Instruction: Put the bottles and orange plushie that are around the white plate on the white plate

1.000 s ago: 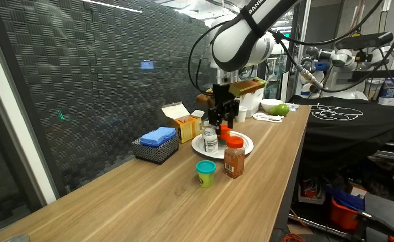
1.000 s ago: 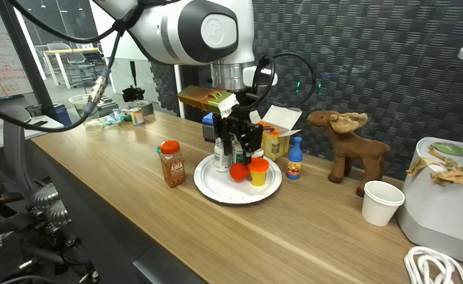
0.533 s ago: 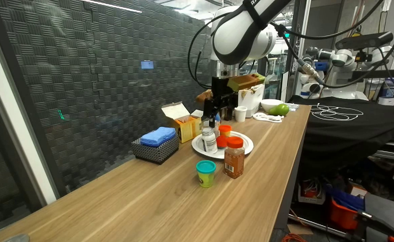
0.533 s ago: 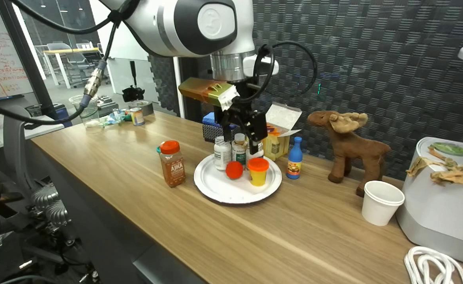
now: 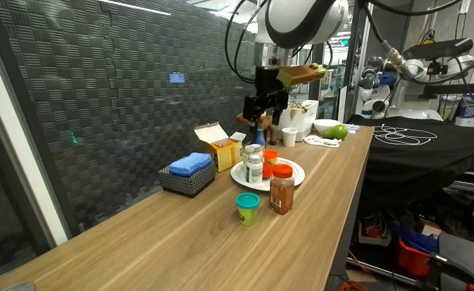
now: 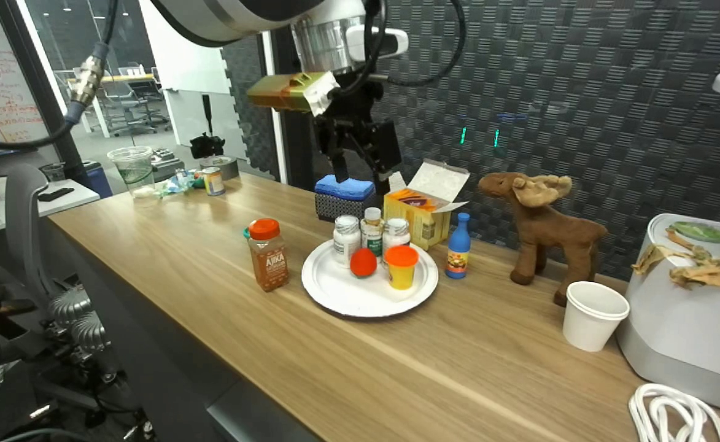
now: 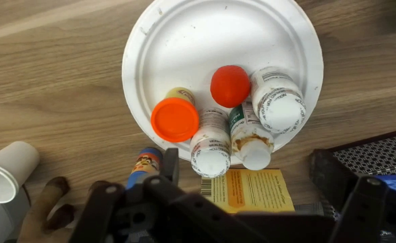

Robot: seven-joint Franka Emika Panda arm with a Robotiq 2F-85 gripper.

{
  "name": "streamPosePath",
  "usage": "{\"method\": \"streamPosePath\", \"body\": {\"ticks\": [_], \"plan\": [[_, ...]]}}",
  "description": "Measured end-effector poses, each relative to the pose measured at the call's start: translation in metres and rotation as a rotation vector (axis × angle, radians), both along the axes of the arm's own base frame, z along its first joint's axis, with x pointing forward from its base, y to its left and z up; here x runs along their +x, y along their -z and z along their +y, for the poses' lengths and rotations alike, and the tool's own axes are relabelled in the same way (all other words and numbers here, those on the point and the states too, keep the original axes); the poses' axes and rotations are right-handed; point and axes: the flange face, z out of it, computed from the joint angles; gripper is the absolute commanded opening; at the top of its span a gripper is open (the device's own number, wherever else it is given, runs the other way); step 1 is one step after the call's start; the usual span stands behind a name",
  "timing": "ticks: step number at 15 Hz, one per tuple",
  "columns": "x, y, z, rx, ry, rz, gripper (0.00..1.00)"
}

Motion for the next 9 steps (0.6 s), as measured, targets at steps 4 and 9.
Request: {"method": "streamPosePath", "body": {"ticks": [4,9], "plan": [[-0.024,-0.019,0.029,-0.015,0.020,-0.017,1.00],[-0.059,-0.010,0.065,-0.005,0.036,0.018,1.00]]}}
